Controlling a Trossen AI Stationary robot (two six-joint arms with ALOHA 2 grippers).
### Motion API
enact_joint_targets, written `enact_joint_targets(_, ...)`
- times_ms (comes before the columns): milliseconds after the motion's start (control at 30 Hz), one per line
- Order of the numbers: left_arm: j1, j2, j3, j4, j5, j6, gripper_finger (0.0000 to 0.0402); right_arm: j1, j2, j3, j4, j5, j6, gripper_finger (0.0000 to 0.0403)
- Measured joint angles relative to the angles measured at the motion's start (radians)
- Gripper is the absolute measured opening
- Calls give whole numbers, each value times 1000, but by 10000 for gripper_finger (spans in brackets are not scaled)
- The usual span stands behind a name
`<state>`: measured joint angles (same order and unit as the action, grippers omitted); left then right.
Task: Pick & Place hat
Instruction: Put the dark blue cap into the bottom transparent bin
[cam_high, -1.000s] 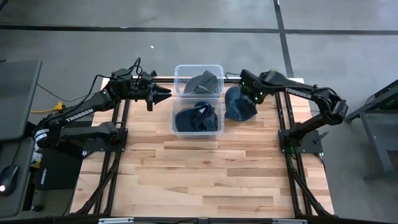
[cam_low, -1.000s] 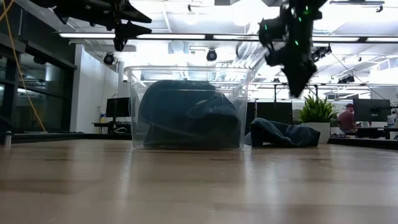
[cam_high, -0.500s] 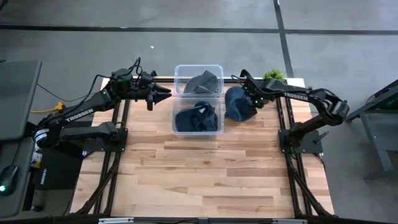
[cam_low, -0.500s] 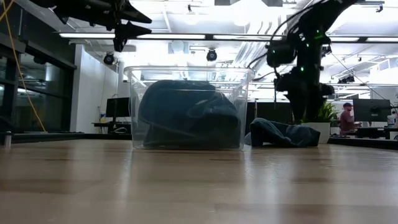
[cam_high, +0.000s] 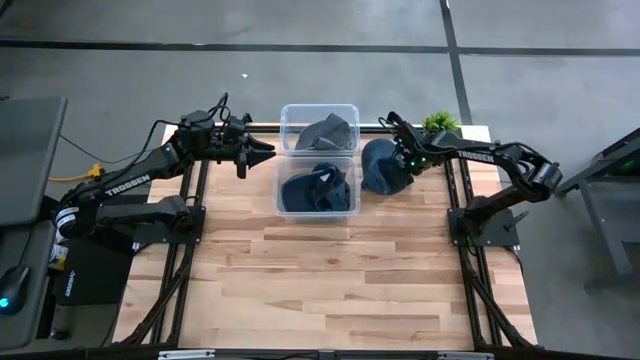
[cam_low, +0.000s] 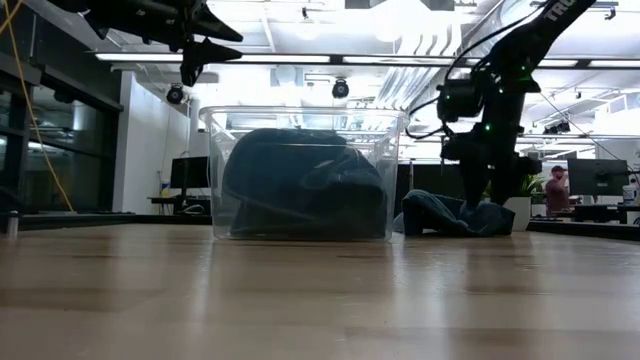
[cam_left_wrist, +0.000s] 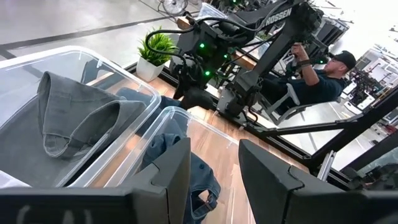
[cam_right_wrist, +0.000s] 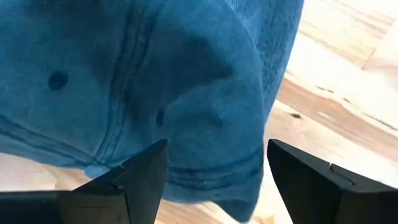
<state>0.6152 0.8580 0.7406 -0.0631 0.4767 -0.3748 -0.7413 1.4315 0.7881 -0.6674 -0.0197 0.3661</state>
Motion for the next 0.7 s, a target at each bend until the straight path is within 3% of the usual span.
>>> enact_joint_targets(200, 0, 0, 0, 0, 0, 0, 136, -7, 0, -73, 69, -50, 56, 265)
enact_joint_targets(367, 0, 0, 0, 1, 0, 0, 136, -5, 0, -99, 91, -39, 105, 228)
enact_joint_targets(500, 0, 0, 0, 1, 0, 0, 136, -4, 0, -99, 103, -38, 113, 169)
enact_joint_targets(700, 0, 0, 0, 1, 7, -1, 136, -4, 0, -99, 100, -29, 128, 38)
